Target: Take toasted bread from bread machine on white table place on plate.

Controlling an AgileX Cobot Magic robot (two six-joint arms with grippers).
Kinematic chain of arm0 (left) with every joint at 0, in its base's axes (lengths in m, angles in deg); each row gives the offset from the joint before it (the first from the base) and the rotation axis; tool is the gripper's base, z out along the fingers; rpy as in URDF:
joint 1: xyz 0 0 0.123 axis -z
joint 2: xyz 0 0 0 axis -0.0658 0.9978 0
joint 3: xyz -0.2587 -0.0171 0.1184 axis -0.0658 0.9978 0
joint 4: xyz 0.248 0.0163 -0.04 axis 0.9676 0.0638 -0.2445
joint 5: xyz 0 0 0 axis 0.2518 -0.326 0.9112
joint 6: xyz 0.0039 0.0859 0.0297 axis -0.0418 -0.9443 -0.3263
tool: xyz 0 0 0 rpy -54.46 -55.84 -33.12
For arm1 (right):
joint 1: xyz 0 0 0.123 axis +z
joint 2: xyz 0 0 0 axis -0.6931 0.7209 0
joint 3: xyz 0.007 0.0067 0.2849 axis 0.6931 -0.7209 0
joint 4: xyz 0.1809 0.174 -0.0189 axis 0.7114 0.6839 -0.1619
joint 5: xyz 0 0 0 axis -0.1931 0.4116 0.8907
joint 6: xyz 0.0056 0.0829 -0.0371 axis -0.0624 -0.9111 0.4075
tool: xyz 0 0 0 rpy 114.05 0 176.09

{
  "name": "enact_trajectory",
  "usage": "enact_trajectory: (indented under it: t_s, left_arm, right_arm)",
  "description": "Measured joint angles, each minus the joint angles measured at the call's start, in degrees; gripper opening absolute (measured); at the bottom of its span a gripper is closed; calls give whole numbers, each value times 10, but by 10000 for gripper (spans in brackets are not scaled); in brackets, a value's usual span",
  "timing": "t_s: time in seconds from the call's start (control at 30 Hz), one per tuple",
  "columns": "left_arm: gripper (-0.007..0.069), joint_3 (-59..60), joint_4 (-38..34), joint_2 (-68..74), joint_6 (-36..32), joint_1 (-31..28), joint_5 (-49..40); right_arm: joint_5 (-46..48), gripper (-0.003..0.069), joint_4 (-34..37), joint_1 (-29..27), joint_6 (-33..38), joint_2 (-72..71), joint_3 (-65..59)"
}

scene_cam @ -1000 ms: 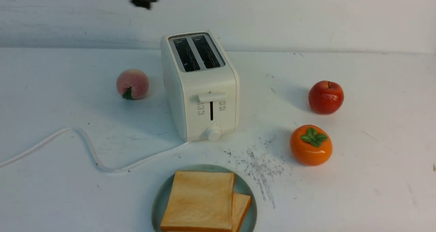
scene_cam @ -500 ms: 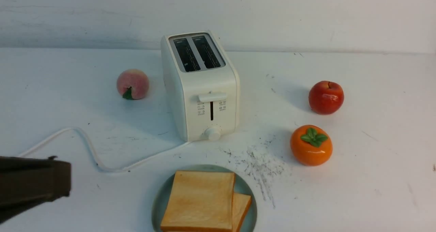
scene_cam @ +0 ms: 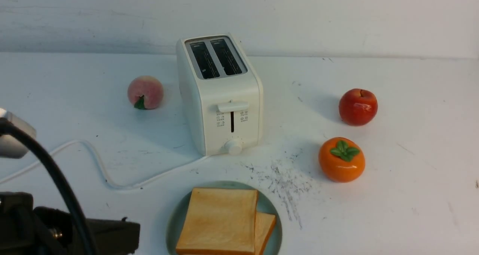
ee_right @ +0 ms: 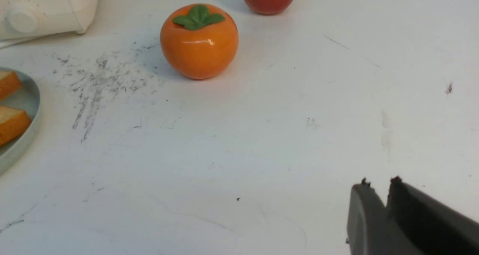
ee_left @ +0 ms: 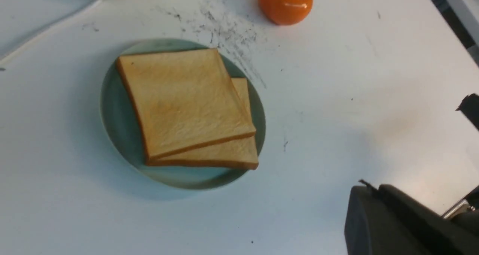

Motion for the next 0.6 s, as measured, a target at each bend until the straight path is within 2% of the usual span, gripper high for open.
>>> enact_trajectory:
  t_s: [0.27, 0.6]
  left_arm:
    - [1, 0, 1, 4, 0, 0, -10]
    - [11, 0, 60, 14, 0, 0, -1]
  right_arm:
    - [0, 102, 0, 0, 0, 0, 0]
    - [0, 111, 0, 0, 0, 0, 0]
